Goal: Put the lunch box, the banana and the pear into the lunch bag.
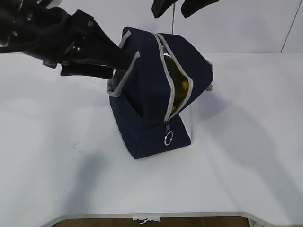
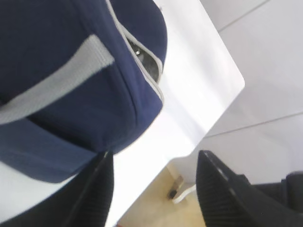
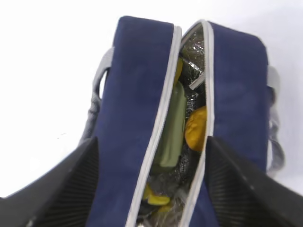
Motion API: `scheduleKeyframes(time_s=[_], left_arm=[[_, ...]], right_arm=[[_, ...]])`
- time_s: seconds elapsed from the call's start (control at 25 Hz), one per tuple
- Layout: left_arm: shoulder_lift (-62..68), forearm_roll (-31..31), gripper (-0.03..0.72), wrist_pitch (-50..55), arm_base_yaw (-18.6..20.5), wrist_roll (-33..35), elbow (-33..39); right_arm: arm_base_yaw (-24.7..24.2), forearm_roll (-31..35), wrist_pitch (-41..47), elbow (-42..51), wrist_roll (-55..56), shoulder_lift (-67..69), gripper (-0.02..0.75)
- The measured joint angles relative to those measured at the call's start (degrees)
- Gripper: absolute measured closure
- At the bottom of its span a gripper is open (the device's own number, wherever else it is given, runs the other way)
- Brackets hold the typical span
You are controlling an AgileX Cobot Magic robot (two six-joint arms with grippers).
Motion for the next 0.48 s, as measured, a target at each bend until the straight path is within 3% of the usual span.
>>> scheduleKeyframes(time_s=[0.28,0.48], left_arm=[[-3.4,6.9,0.265,10.8,5.3,-2.1,-0.6],[-6.4,16.1,0.265,16.5,6.6,-8.2,-0.7]], right_arm=[[0.0,-0.8,0.0,10.3,-2.1,-8.5,0.209],[0.0,-0.6,-1.4,20.4,-3.0,-16.6,0.209]])
